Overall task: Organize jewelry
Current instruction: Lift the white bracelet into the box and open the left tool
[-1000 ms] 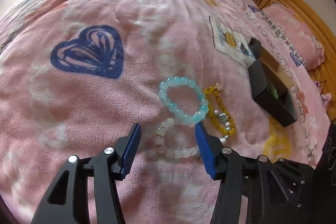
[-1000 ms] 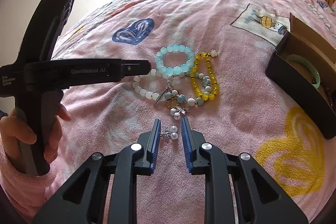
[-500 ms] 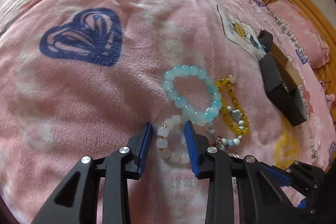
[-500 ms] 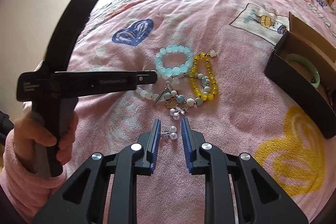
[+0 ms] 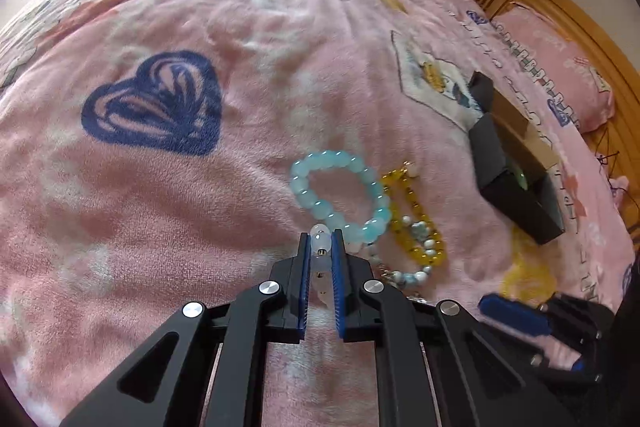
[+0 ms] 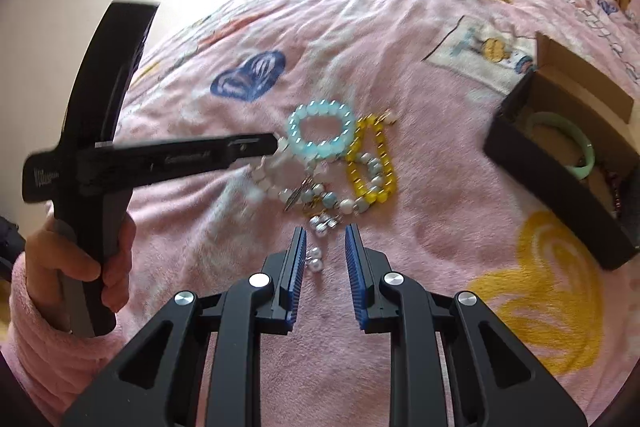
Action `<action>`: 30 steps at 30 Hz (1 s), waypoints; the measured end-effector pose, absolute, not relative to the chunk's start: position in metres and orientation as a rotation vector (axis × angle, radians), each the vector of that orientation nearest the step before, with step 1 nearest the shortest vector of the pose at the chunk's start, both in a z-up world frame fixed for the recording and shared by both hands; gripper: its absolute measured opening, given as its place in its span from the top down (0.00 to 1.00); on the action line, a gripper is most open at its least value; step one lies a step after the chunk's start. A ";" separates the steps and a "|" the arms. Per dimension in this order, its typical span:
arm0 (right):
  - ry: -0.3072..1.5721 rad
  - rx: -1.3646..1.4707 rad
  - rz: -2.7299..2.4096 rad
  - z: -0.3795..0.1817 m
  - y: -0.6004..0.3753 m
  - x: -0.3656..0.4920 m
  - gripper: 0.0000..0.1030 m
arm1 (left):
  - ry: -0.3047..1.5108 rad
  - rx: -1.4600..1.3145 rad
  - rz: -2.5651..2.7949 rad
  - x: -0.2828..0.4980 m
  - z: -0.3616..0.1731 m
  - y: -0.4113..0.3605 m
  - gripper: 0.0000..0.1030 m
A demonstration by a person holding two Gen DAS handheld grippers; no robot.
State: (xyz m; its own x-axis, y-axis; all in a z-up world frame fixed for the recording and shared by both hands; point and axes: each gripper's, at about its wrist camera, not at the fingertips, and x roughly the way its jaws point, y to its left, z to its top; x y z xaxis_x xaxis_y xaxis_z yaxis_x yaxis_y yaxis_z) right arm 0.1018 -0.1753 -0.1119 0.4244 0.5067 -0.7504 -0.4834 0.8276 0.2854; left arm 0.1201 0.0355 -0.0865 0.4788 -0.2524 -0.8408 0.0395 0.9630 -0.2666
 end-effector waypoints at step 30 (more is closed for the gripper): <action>0.939 -0.136 0.608 -0.148 -0.132 0.092 0.80 | 0.898 -0.294 -0.239 0.093 -0.015 0.034 0.89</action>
